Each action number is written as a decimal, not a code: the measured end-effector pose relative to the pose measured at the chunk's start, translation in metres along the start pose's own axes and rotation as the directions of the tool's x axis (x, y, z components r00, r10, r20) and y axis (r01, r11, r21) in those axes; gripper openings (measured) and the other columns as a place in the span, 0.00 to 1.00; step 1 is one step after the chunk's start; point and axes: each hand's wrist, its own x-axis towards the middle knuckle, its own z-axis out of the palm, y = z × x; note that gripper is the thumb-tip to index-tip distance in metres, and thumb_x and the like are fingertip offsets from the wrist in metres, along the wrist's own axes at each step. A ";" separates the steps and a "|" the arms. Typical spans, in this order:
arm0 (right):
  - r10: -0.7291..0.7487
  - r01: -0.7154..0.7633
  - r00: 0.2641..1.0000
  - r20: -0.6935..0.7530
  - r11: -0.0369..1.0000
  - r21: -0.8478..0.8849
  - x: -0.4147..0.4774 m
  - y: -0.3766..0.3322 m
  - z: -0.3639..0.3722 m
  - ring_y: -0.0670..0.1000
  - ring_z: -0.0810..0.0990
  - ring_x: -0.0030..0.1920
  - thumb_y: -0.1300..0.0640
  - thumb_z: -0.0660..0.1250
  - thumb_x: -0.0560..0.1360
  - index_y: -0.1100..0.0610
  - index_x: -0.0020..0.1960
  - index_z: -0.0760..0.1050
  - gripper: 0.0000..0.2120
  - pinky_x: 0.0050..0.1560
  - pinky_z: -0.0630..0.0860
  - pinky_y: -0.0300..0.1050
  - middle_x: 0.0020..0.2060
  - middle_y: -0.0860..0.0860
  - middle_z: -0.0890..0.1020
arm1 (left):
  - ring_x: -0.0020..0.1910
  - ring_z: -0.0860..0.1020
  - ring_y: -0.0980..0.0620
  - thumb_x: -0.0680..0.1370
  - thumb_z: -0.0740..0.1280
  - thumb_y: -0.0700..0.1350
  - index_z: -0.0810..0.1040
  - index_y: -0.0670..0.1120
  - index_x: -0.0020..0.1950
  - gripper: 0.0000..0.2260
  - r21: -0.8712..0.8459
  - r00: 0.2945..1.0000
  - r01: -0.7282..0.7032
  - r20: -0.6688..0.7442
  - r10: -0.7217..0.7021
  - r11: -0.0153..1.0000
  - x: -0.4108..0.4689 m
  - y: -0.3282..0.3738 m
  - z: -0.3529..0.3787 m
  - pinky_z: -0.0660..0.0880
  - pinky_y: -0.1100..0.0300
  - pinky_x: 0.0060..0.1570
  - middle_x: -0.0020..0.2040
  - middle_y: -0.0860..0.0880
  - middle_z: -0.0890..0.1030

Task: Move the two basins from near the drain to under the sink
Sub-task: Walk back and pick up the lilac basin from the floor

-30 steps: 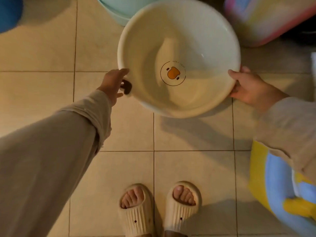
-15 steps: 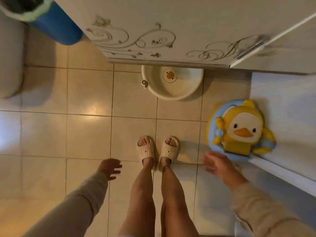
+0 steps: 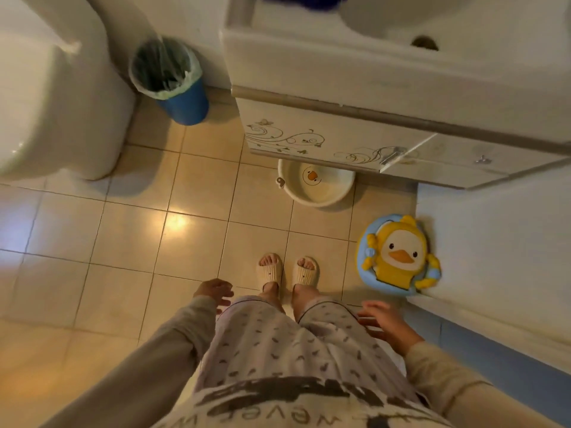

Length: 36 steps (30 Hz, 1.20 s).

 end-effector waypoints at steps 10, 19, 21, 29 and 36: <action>-0.170 0.191 0.981 0.090 0.913 -0.360 0.013 -0.081 -0.033 0.56 0.73 0.34 0.63 0.61 0.77 0.63 0.50 0.73 0.04 0.34 0.67 0.44 0.39 0.59 0.74 | 0.36 0.75 0.50 0.78 0.60 0.38 0.75 0.42 0.53 0.06 -0.387 0.970 -0.167 -0.228 0.081 0.907 -0.047 -0.027 -0.022 0.70 0.62 0.37 0.44 0.44 0.78; -0.192 0.385 0.923 0.334 0.456 -0.802 0.019 -0.128 0.033 0.55 0.70 0.40 0.66 0.58 0.78 0.63 0.37 0.74 0.13 0.34 0.70 0.38 0.35 0.60 0.75 | 0.32 0.74 0.48 0.78 0.60 0.39 0.76 0.39 0.51 0.07 -0.804 0.938 0.045 -0.170 -0.301 0.593 -0.064 -0.170 0.078 0.69 0.60 0.34 0.45 0.42 0.79; -0.172 0.441 0.898 0.406 0.338 -0.831 0.006 -0.140 0.072 0.54 0.75 0.44 0.62 0.61 0.77 0.65 0.49 0.78 0.09 0.42 0.72 0.43 0.44 0.61 0.80 | 0.35 0.75 0.46 0.78 0.60 0.40 0.76 0.38 0.57 0.11 -0.870 0.926 0.085 -0.112 -0.361 0.486 -0.067 -0.201 0.104 0.71 0.59 0.36 0.47 0.42 0.79; -0.163 0.622 0.783 0.601 0.251 -0.742 -0.050 -0.177 0.221 0.55 0.78 0.42 0.64 0.62 0.76 0.61 0.57 0.75 0.10 0.45 0.77 0.48 0.43 0.57 0.79 | 0.47 0.75 0.43 0.78 0.61 0.42 0.74 0.37 0.62 0.15 -0.982 0.877 0.171 0.116 -0.466 0.078 -0.073 -0.253 0.154 0.72 0.52 0.47 0.56 0.39 0.79; -0.121 0.575 0.818 0.562 0.163 -0.802 -0.058 -0.161 0.307 0.55 0.78 0.45 0.65 0.62 0.76 0.63 0.59 0.74 0.13 0.48 0.77 0.51 0.47 0.59 0.79 | 0.33 0.72 0.48 0.78 0.60 0.41 0.75 0.37 0.57 0.12 -0.988 0.853 0.145 0.148 -0.501 -0.044 -0.050 -0.280 0.053 0.70 0.55 0.40 0.54 0.40 0.78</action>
